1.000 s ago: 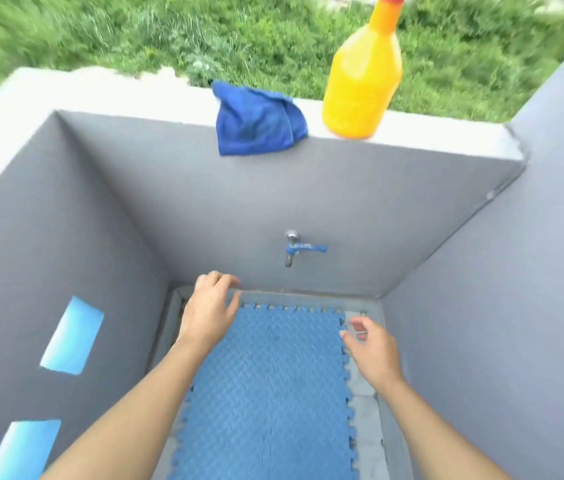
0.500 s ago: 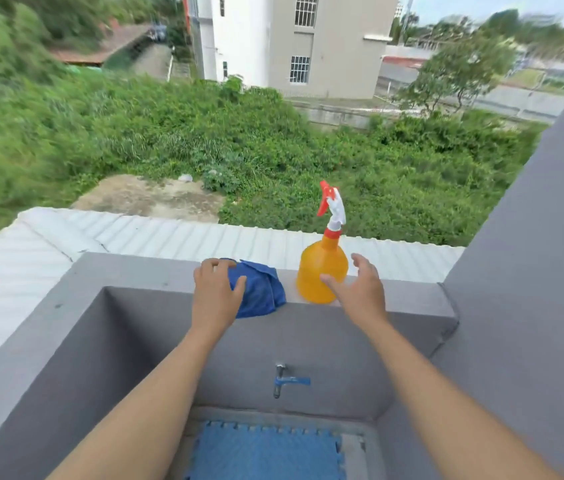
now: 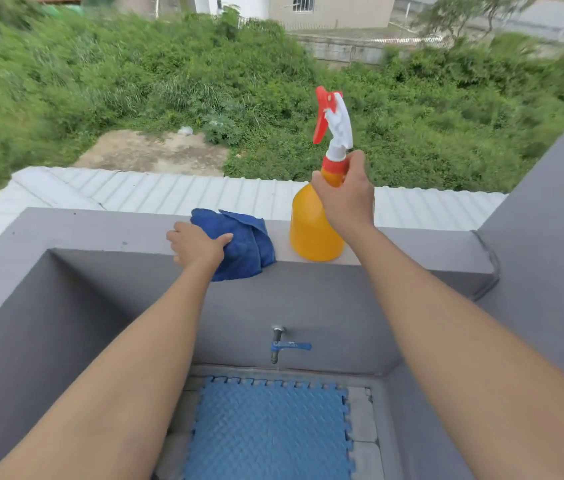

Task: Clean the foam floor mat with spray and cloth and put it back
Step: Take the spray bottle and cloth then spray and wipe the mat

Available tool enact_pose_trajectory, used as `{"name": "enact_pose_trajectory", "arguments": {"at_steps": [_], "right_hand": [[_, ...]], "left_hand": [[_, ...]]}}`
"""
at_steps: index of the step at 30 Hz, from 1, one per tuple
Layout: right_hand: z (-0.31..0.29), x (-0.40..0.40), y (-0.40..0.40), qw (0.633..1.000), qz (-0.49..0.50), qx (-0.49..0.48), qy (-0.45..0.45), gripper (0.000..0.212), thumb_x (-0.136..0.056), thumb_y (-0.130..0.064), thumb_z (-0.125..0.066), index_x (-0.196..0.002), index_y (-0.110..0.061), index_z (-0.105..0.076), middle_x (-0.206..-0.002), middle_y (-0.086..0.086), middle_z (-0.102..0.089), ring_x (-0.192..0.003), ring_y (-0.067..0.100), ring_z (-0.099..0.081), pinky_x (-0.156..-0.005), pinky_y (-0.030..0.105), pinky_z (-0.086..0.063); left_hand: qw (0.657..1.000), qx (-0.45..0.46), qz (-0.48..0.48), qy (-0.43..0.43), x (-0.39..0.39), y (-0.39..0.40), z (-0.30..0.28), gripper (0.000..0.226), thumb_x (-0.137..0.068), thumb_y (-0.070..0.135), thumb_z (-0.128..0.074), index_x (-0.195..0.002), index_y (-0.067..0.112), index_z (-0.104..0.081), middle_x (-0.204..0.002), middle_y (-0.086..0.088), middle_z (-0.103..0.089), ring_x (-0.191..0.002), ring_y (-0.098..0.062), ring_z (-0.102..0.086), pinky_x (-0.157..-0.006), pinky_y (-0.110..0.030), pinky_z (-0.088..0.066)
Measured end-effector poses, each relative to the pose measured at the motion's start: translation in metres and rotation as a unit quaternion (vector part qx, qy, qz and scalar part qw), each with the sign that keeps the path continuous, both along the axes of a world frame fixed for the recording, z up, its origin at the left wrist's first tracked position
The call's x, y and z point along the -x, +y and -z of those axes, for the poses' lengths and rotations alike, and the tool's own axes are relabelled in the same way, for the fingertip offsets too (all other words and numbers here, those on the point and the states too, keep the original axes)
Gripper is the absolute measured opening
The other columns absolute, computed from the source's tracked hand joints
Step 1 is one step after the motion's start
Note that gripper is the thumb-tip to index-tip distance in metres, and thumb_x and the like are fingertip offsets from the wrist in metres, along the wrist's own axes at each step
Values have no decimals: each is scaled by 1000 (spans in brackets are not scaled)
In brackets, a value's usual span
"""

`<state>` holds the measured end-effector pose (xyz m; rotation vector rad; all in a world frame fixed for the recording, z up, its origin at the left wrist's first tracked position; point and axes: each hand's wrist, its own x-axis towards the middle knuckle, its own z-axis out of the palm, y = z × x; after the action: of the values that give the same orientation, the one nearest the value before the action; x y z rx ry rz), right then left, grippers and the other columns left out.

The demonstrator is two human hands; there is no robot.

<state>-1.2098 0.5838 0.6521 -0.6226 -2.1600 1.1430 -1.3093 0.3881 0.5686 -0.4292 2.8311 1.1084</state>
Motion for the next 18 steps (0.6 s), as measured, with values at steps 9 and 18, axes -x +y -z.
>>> {"name": "enact_pose_trajectory", "arguments": {"at_steps": [9, 18], "right_hand": [[6, 14, -4, 999, 7, 45, -3, 19, -79, -30, -62, -94, -23, -51, -72, -12, -52, -89, 27, -56, -82, 39, -44], [-18, -30, -21, 997, -3, 72, -24, 29, -82, -48, -66, -73, -22, -57, -68, -7, -61, -69, 11, -53, -67, 26, -41]], "left_hand": [[991, -26, 127, -40, 5, -9, 2, 25, -86, 37, -61, -88, 14, -52, -82, -3, -57, -93, -30, -61, -90, -45, -49], [962, -265, 35, -61, -90, -49, 15, 27, -87, 32, -56, -106, 13, -54, -97, -5, -63, -95, -27, -60, -82, -39, -51]]}}
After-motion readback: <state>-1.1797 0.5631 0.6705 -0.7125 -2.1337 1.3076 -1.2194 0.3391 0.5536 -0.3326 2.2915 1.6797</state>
